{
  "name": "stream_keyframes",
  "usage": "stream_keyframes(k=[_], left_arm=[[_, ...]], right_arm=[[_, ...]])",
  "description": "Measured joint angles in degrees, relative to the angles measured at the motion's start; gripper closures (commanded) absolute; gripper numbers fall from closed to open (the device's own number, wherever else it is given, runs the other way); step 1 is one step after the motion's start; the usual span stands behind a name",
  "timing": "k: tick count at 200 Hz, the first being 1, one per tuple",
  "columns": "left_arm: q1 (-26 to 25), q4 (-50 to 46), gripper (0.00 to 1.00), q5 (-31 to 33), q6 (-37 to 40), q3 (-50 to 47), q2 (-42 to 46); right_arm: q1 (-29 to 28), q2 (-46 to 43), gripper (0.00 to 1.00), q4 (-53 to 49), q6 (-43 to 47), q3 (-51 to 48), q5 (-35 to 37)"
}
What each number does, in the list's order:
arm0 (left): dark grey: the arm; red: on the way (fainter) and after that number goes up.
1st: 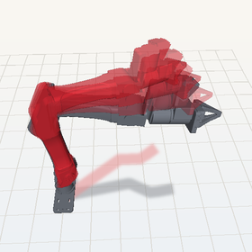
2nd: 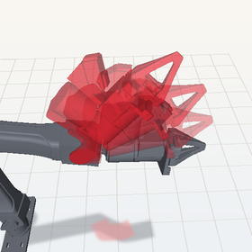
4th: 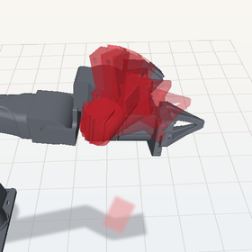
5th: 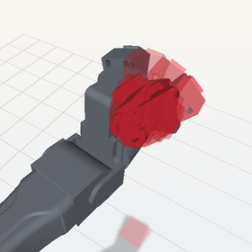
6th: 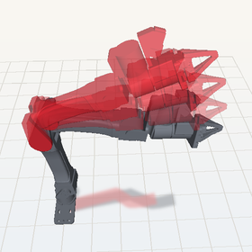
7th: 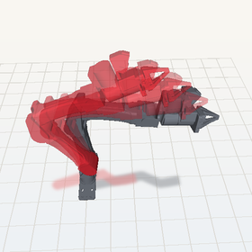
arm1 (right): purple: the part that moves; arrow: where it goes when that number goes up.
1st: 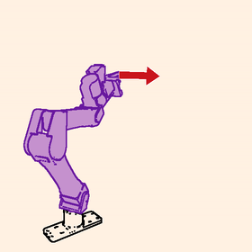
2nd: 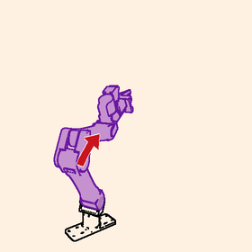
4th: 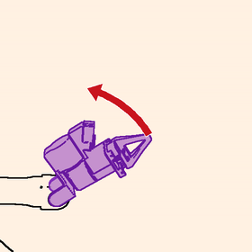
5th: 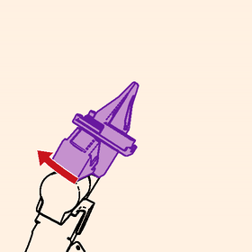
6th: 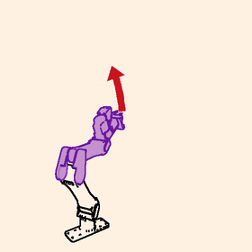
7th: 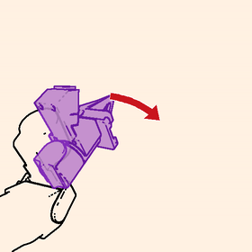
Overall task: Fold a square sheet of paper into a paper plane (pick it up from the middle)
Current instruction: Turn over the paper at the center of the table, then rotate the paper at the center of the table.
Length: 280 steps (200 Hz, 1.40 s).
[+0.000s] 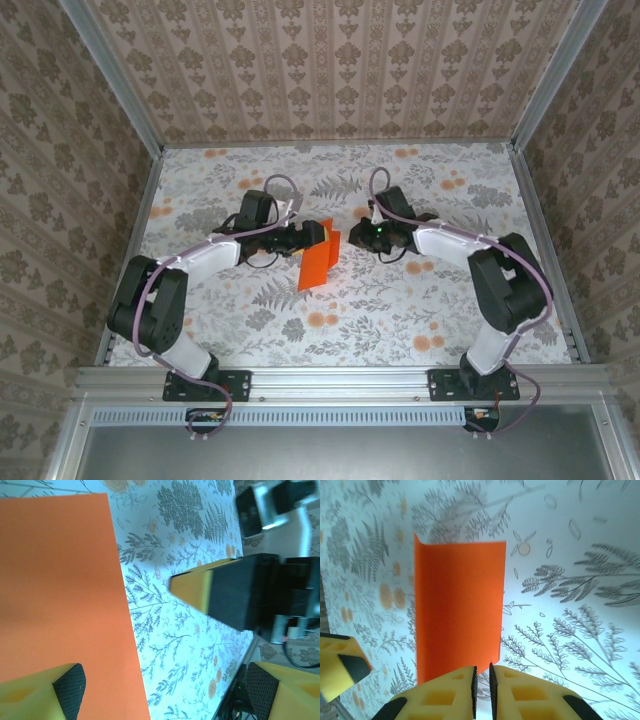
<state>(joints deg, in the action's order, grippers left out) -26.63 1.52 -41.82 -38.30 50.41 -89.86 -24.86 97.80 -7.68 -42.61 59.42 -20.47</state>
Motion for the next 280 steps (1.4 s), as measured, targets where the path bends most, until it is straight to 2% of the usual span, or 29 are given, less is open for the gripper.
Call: stream_keyframes(k=[32, 66, 99, 134, 204, 240, 280], left_arm=[[2.2, -1.7, 0.13, 6.0, 0.1, -1.7, 2.1], [5.8, -4.3, 0.08, 13.0, -1.2, -4.9, 4.2], [8.4, -7.9, 0.00, 19.2, -2.7, -7.6, 7.4], [10.4, -11.1, 0.00, 23.7, -3.5, -8.7, 9.9], [11.0, -12.9, 0.00, 25.3, -3.8, -9.3, 10.2], [11.0, -12.8, 0.00, 24.2, -3.7, -9.3, 10.2], [10.7, -11.5, 0.01, 22.0, -3.7, -9.3, 9.1]], right_arm=[[-1.8, -3.6, 0.82, -0.9, 1.5, 0.0, 2.1], [-9.0, -3.3, 0.82, -5.2, 2.9, 4.2, 5.6], [-16.2, 3.8, 0.82, -8.1, 3.8, 14.0, 8.3], [-19.8, 14.3, 0.82, -12.2, 4.5, 21.7, 9.1], [-20.3, 23.5, 0.82, -18.3, 8.0, 25.4, 9.1], [-20.3, 23.3, 0.81, -18.8, 14.3, 25.1, 8.5], [-20.3, 18.6, 0.78, -20.1, 25.1, 18.8, 8.1]])
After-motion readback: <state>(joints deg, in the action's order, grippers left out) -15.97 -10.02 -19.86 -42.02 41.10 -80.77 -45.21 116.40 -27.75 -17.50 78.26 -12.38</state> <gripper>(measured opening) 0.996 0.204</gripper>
